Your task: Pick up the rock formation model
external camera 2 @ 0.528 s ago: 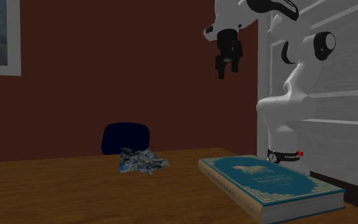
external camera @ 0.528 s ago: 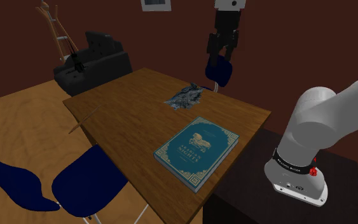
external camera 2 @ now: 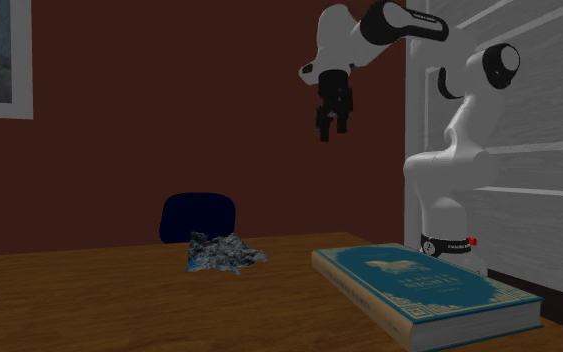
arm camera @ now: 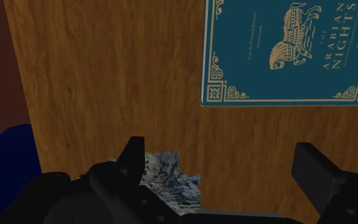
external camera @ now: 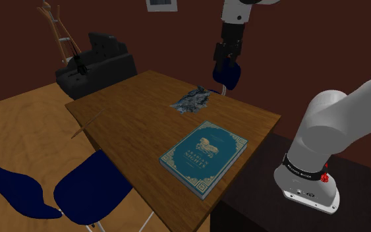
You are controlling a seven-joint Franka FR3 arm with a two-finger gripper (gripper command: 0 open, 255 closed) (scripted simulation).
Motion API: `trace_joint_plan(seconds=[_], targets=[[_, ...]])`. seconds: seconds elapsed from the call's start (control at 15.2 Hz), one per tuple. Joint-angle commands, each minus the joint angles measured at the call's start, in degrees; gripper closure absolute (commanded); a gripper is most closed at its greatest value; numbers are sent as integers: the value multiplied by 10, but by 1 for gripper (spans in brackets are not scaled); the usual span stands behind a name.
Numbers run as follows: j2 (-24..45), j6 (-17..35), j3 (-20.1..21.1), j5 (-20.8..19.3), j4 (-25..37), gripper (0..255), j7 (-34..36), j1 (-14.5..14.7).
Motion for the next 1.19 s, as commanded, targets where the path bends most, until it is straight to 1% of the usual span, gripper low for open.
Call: trace_joint_plan(seconds=[0.0,0.33,0.59,0.86,1.12], targets=[[24,43,-20,-3,-12,0,-27,-2],[94,128,-73,0,-13,0,-98,-3],[163,189,-116,19,3,0,-161,3],[242,239,-158,60,34,0,-234,13],[332,273,-194,125,80,0,-318,21]])
